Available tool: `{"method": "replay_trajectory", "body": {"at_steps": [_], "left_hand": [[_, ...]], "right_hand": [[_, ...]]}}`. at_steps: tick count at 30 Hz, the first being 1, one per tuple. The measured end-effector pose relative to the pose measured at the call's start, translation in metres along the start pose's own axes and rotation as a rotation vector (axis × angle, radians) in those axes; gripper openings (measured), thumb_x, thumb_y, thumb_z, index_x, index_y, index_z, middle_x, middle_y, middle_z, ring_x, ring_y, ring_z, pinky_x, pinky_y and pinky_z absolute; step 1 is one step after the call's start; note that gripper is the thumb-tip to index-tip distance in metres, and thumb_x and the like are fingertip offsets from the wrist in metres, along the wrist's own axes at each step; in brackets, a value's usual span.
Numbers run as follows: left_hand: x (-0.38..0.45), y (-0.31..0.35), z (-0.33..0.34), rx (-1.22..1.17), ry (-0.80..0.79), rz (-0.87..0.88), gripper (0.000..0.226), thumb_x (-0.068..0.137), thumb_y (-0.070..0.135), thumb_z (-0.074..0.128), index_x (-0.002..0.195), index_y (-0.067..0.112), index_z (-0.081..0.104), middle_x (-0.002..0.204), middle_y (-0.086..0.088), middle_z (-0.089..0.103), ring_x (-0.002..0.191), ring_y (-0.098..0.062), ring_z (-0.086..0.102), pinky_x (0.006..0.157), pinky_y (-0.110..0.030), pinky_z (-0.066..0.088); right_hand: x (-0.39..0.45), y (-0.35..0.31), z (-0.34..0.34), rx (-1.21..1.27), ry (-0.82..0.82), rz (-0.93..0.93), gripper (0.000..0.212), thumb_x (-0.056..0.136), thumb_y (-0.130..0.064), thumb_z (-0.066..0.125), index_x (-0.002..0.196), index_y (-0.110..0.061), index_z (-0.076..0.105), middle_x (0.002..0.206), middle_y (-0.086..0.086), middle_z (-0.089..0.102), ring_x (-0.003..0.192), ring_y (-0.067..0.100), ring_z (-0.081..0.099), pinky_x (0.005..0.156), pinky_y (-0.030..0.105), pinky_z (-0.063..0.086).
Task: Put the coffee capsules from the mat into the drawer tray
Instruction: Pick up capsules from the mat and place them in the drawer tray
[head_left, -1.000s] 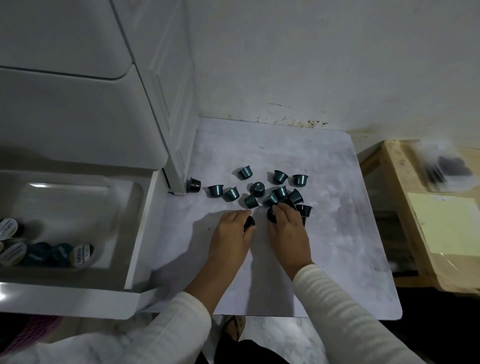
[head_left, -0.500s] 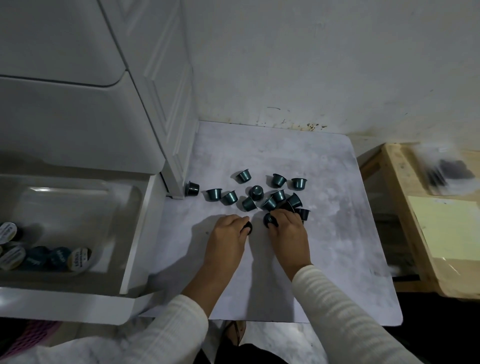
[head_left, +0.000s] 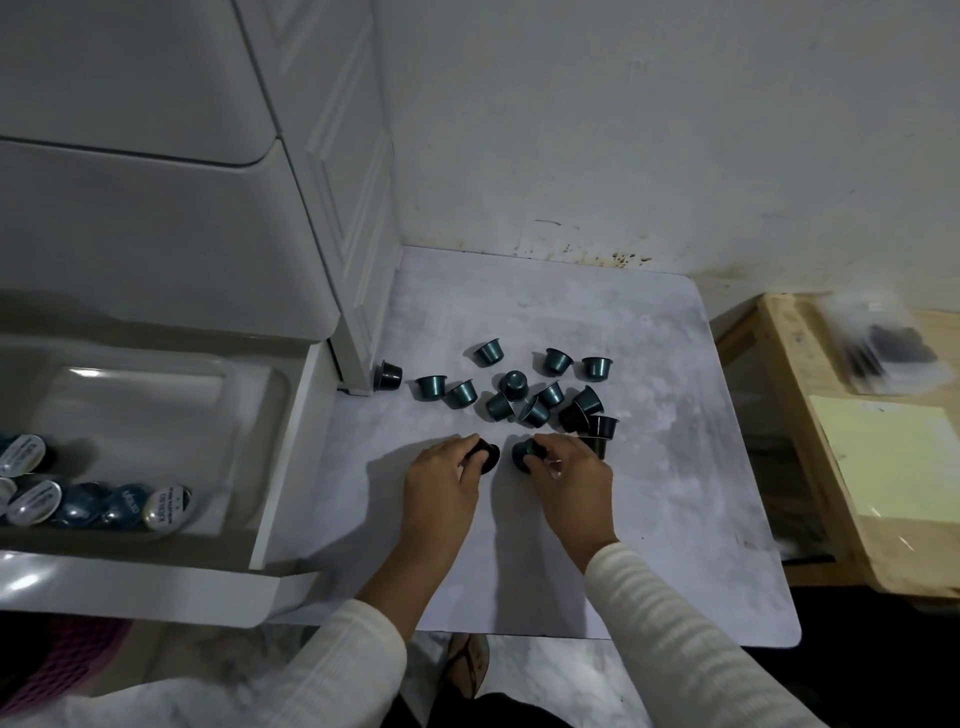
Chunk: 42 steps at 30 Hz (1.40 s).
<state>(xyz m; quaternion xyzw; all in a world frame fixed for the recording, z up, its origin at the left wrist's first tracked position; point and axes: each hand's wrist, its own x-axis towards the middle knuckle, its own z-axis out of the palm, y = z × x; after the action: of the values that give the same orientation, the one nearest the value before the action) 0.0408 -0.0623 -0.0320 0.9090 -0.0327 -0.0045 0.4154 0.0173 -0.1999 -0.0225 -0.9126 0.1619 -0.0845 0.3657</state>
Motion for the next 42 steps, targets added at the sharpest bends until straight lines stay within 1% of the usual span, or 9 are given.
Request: {"method": "replay_trajectory", "body": {"at_steps": [4, 8, 15, 18, 22, 30, 34, 39, 42], "left_hand": [[0.001, 0.002, -0.008, -0.066, 0.032, -0.173, 0.027, 0.091, 0.019, 0.057, 0.115, 0.009, 0.065, 0.112, -0.008, 0.07, 0.102, -0.018, 0.065, 0.087, -0.011, 0.038], [0.003, -0.001, -0.011, -0.108, 0.055, -0.265, 0.022, 0.09, 0.015, 0.057, 0.109, 0.01, 0.069, 0.105, -0.007, 0.072, 0.094, -0.013, 0.065, 0.078, -0.004, 0.035], [-0.002, 0.007, -0.011, -0.101, 0.085, -0.136, 0.03, 0.082, 0.027, 0.069, 0.106, 0.008, 0.069, 0.097, -0.006, 0.072, 0.084, -0.013, 0.065, 0.078, -0.016, 0.044], [-0.005, 0.006, -0.006, -0.075, 0.041, -0.055, 0.034, 0.077, 0.024, 0.074, 0.108, 0.011, 0.068, 0.099, -0.005, 0.071, 0.081, -0.013, 0.066, 0.077, -0.017, 0.049], [-0.001, 0.005, -0.005, -0.04, 0.044, -0.031, 0.026, 0.083, 0.014, 0.067, 0.109, 0.012, 0.068, 0.105, -0.006, 0.071, 0.088, -0.012, 0.067, 0.082, -0.013, 0.046], [0.005, 0.009, -0.009, -0.151, 0.064, -0.152, 0.024, 0.087, 0.008, 0.061, 0.11, 0.012, 0.068, 0.102, -0.004, 0.072, 0.089, -0.01, 0.066, 0.083, -0.016, 0.048], [0.008, 0.013, -0.008, -0.245, 0.068, -0.238, 0.021, 0.086, 0.007, 0.062, 0.105, 0.014, 0.069, 0.096, -0.001, 0.072, 0.083, -0.007, 0.065, 0.076, -0.01, 0.047], [0.01, 0.018, -0.008, -0.305, 0.072, -0.283, 0.016, 0.086, 0.01, 0.062, 0.097, 0.018, 0.071, 0.084, 0.007, 0.069, 0.074, 0.002, 0.062, 0.064, 0.001, 0.045], [0.011, 0.026, -0.012, -0.342, 0.084, -0.287, 0.017, 0.086, 0.01, 0.061, 0.095, 0.02, 0.072, 0.081, 0.01, 0.068, 0.075, 0.001, 0.063, 0.065, -0.002, 0.047]], "right_hand": [[0.007, -0.002, -0.003, 0.081, -0.008, 0.2, 0.025, 0.083, -0.018, 0.067, 0.106, -0.009, 0.069, 0.1, 0.008, 0.072, 0.077, 0.007, 0.057, 0.07, 0.002, 0.035], [0.013, 0.001, -0.006, 0.123, 0.012, 0.309, 0.026, 0.086, -0.024, 0.063, 0.108, -0.011, 0.068, 0.099, 0.008, 0.072, 0.079, 0.009, 0.057, 0.068, 0.004, 0.031], [0.011, 0.005, -0.004, 0.026, 0.106, 0.187, 0.021, 0.089, -0.021, 0.058, 0.103, -0.009, 0.069, 0.099, 0.007, 0.069, 0.079, 0.017, 0.061, 0.074, 0.011, 0.037], [0.005, 0.002, -0.002, 0.057, 0.062, 0.106, 0.029, 0.083, -0.023, 0.068, 0.11, -0.014, 0.066, 0.098, -0.004, 0.055, 0.081, 0.016, 0.06, 0.078, 0.019, 0.045], [0.006, 0.005, -0.001, 0.061, 0.059, 0.065, 0.025, 0.083, -0.012, 0.066, 0.108, -0.012, 0.068, 0.101, 0.005, 0.06, 0.08, 0.015, 0.057, 0.08, 0.023, 0.048], [0.017, 0.008, -0.002, 0.09, 0.086, 0.078, 0.02, 0.084, -0.005, 0.062, 0.1, -0.012, 0.07, 0.088, 0.005, 0.066, 0.073, 0.013, 0.056, 0.071, 0.002, 0.036], [0.021, 0.007, -0.001, 0.203, 0.058, 0.184, 0.019, 0.083, -0.001, 0.062, 0.094, -0.013, 0.072, 0.091, 0.005, 0.067, 0.078, 0.015, 0.059, 0.076, 0.015, 0.043], [0.023, 0.004, -0.004, 0.302, 0.017, 0.253, 0.018, 0.085, -0.001, 0.06, 0.092, -0.012, 0.072, 0.09, 0.0, 0.064, 0.079, 0.011, 0.058, 0.07, 0.002, 0.039], [0.024, 0.0, -0.006, 0.374, 0.018, 0.284, 0.018, 0.085, -0.004, 0.06, 0.09, -0.017, 0.072, 0.095, 0.003, 0.068, 0.085, 0.016, 0.063, 0.077, 0.016, 0.049]]}}
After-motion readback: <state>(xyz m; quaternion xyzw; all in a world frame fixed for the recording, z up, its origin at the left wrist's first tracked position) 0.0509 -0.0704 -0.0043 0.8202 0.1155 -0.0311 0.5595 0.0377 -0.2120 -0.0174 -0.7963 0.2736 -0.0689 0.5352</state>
